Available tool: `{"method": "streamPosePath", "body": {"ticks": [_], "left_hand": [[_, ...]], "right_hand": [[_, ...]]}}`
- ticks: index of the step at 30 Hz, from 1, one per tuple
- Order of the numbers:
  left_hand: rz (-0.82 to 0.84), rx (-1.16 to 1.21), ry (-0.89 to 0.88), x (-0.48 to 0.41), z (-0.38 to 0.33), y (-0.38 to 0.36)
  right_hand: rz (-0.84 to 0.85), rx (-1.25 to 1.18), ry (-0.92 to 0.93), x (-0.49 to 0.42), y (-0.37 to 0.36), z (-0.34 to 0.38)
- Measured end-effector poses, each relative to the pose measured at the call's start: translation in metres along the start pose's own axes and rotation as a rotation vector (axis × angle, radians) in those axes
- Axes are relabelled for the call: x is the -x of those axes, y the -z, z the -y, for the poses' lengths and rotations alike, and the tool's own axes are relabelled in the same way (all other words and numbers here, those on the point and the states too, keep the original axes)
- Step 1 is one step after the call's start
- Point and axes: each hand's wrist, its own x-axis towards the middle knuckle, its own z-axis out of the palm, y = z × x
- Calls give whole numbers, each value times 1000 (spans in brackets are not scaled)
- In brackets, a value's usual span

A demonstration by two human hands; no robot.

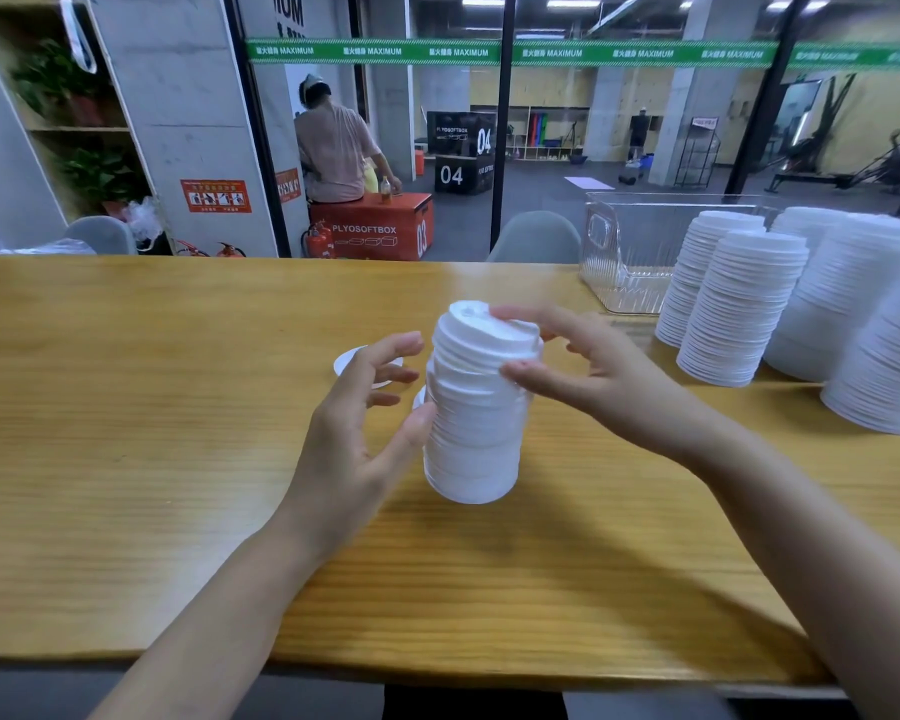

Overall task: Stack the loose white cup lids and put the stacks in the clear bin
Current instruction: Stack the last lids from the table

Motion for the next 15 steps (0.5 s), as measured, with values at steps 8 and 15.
{"method": "streamPosePath", "body": {"ticks": [8,15], "left_hand": [[19,-20,6,0,0,1],[29,-31,-3,0,0,1]], "right_hand": [[19,43,9,3,-1,5],[46,51,-5,5,-1,13]]}}
